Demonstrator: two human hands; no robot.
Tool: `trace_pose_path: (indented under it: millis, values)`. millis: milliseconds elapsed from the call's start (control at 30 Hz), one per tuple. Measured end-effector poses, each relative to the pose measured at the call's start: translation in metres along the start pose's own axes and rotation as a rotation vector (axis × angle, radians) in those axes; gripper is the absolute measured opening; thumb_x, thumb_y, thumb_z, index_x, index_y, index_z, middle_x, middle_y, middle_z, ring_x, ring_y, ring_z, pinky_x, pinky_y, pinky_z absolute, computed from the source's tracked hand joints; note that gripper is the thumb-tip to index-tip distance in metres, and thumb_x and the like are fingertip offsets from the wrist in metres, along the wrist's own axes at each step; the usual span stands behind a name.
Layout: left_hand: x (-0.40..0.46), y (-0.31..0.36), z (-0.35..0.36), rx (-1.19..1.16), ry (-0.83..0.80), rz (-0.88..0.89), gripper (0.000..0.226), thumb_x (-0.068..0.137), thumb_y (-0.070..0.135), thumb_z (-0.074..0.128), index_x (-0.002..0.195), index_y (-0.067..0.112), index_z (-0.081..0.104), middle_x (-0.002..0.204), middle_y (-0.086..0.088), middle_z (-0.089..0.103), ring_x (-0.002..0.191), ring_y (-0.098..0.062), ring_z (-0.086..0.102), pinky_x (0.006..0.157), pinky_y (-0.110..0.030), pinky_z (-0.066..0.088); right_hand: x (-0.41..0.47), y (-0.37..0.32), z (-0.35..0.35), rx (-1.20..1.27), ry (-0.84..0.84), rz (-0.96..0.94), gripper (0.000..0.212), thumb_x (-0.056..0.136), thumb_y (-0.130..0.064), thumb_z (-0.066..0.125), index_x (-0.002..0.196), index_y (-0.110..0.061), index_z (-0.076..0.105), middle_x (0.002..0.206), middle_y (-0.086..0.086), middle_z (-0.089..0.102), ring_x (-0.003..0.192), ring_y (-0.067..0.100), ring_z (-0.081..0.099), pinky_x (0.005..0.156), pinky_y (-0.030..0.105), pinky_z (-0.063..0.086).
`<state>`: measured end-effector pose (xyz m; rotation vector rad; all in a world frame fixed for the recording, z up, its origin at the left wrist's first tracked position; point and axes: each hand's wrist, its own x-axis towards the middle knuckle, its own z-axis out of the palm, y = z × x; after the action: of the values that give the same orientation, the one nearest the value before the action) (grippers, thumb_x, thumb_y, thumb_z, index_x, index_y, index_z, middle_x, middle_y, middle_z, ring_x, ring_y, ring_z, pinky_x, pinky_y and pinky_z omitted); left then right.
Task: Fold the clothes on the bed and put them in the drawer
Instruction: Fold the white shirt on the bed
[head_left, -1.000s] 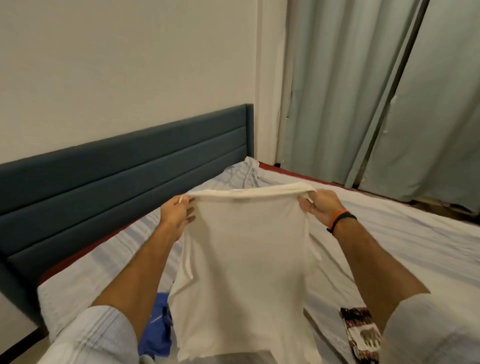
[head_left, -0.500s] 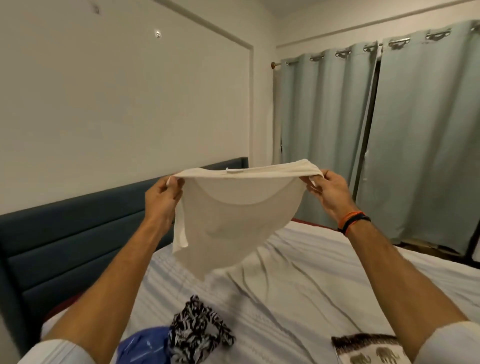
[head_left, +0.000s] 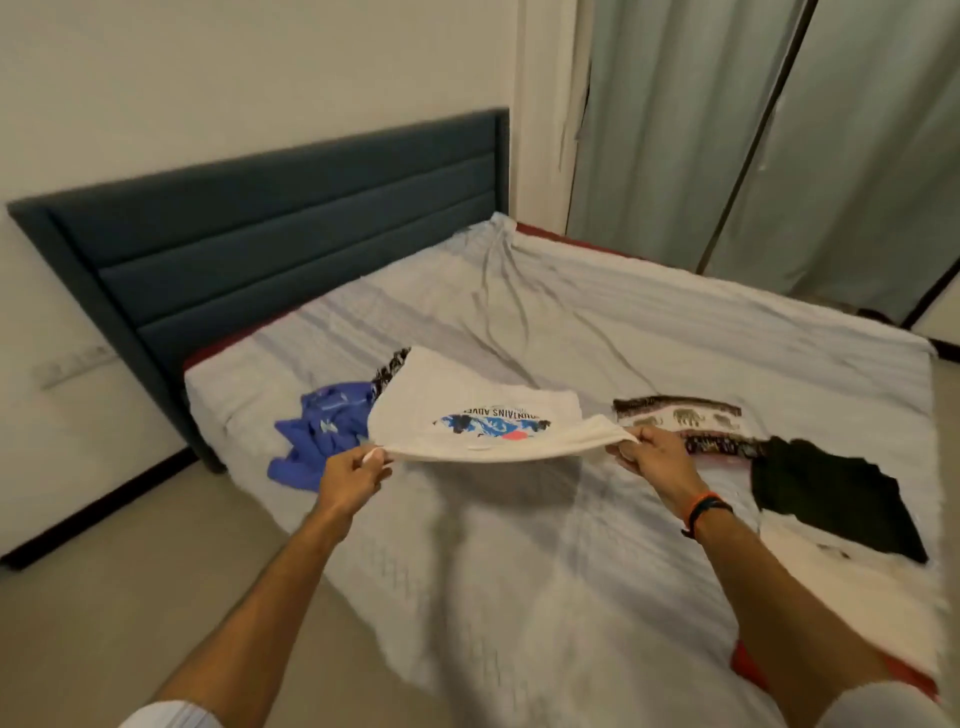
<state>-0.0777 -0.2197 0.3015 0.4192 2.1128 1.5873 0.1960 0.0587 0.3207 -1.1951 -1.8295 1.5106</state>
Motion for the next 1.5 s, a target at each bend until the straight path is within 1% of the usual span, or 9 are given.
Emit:
trace_pose_path:
  millis: [167, 333, 467, 633, 833, 1000, 1267, 1434, 1500]
  values:
    - [-0.054, -0.101, 0.005, 0.027, -0.048, -0.239, 0.017, 0.1, 0.014, 0.056, 0.088, 0.011, 0.068, 0.091, -0.011, 0.069, 0.079, -0.018, 0.068, 0.066, -0.027, 0.049, -0.067, 0.095, 0.004, -0.13, 0.012, 0.122, 0.018, 0.089, -0.01, 0.067, 0.085, 0.008, 0.066, 0.065, 0.003, 0.055, 0.064, 0.018, 0.045, 0.061, 0.03, 0.034]
    - [-0.095, -0.164, 0.001, 0.169, -0.085, -0.303, 0.015, 0.096, 0.012, 0.059, 0.092, 0.007, 0.072, 0.083, -0.01, 0.069, 0.081, -0.023, 0.07, 0.067, -0.027, 0.046, -0.126, 0.153, 0.004, -0.264, -0.014, 0.17, 0.006, 0.09, -0.013, 0.07, 0.084, -0.012, 0.071, 0.07, -0.003, 0.063, 0.067, 0.015, 0.055, 0.059, 0.026, 0.041]
    - [-0.12, -0.197, -0.009, 0.247, -0.116, -0.329, 0.012, 0.095, 0.016, 0.062, 0.093, 0.013, 0.074, 0.081, -0.009, 0.072, 0.091, -0.031, 0.072, 0.078, -0.034, 0.049, -0.167, 0.182, 0.0, -0.358, -0.012, 0.209, 0.009, 0.089, -0.012, 0.07, 0.081, -0.016, 0.07, 0.072, 0.0, 0.065, 0.069, 0.017, 0.057, 0.061, 0.026, 0.041]
    - [-0.142, -0.206, -0.015, 0.268, -0.087, -0.333, 0.017, 0.094, 0.015, 0.064, 0.099, 0.003, 0.075, 0.077, -0.008, 0.069, 0.088, -0.033, 0.07, 0.072, -0.028, 0.043, -0.193, 0.197, -0.004, -0.396, -0.005, 0.215, 0.004, 0.089, -0.01, 0.07, 0.086, -0.012, 0.072, 0.071, 0.0, 0.066, 0.071, 0.018, 0.059, 0.059, 0.022, 0.04]
    - [-0.162, -0.208, -0.003, 0.282, -0.028, -0.36, 0.021, 0.093, 0.013, 0.066, 0.107, -0.001, 0.073, 0.085, -0.012, 0.068, 0.077, -0.018, 0.055, 0.074, -0.027, 0.041, -0.203, 0.21, 0.001, -0.377, -0.048, 0.244, 0.012, 0.089, -0.015, 0.072, 0.099, -0.009, 0.075, 0.092, 0.003, 0.071, 0.089, 0.017, 0.064, 0.081, 0.026, 0.047]
    - [-0.165, -0.208, 0.01, 0.264, 0.026, -0.378, 0.017, 0.093, 0.014, 0.065, 0.102, 0.001, 0.073, 0.084, -0.012, 0.067, 0.078, -0.019, 0.057, 0.075, -0.03, 0.044, -0.196, 0.218, 0.0, -0.354, -0.056, 0.252, 0.012, 0.088, -0.012, 0.07, 0.098, -0.008, 0.076, 0.088, 0.003, 0.069, 0.087, 0.018, 0.062, 0.078, 0.026, 0.044]
    - [-0.117, -0.197, 0.02, 0.083, 0.109, -0.433, 0.012, 0.094, 0.015, 0.065, 0.098, 0.005, 0.071, 0.09, -0.014, 0.07, 0.088, -0.023, 0.068, 0.092, -0.041, 0.054, -0.134, 0.207, -0.006, -0.189, 0.066, 0.372, 0.013, 0.083, -0.006, 0.07, 0.085, -0.019, 0.074, 0.085, 0.005, 0.071, 0.083, 0.021, 0.064, 0.088, 0.042, 0.056]
    - [-0.051, -0.186, 0.045, 0.076, 0.103, -0.381, 0.015, 0.095, 0.013, 0.064, 0.102, 0.001, 0.069, 0.088, -0.011, 0.068, 0.08, -0.015, 0.067, 0.072, -0.027, 0.055, -0.062, 0.204, 0.007, -0.182, 0.11, 0.406, 0.013, 0.081, -0.01, 0.071, 0.087, -0.021, 0.076, 0.09, 0.004, 0.073, 0.093, 0.026, 0.068, 0.09, 0.046, 0.057]
    - [-0.01, -0.183, 0.062, 0.084, 0.098, -0.381, 0.014, 0.094, 0.012, 0.064, 0.1, 0.001, 0.07, 0.089, -0.012, 0.068, 0.077, -0.016, 0.067, 0.074, -0.031, 0.056, -0.022, 0.205, 0.019, -0.186, 0.145, 0.435, 0.012, 0.081, -0.012, 0.072, 0.087, -0.022, 0.076, 0.093, 0.003, 0.073, 0.095, 0.025, 0.068, 0.09, 0.046, 0.057]
